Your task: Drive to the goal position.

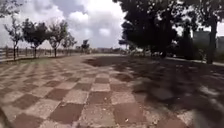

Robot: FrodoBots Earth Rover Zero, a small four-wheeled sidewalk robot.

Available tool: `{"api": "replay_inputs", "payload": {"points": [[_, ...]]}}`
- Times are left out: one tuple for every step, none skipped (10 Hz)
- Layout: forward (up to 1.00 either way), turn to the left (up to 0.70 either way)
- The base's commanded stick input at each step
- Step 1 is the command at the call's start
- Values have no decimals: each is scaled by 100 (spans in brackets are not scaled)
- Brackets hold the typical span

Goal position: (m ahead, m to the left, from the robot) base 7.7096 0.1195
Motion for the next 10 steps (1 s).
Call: {"api": "replay_inputs", "payload": {"points": [[70, 0], [70, 0], [70, 0], [70, 0], [70, 0], [70, 0], [70, 0], [70, 0], [70, 0], [70, 0]]}}
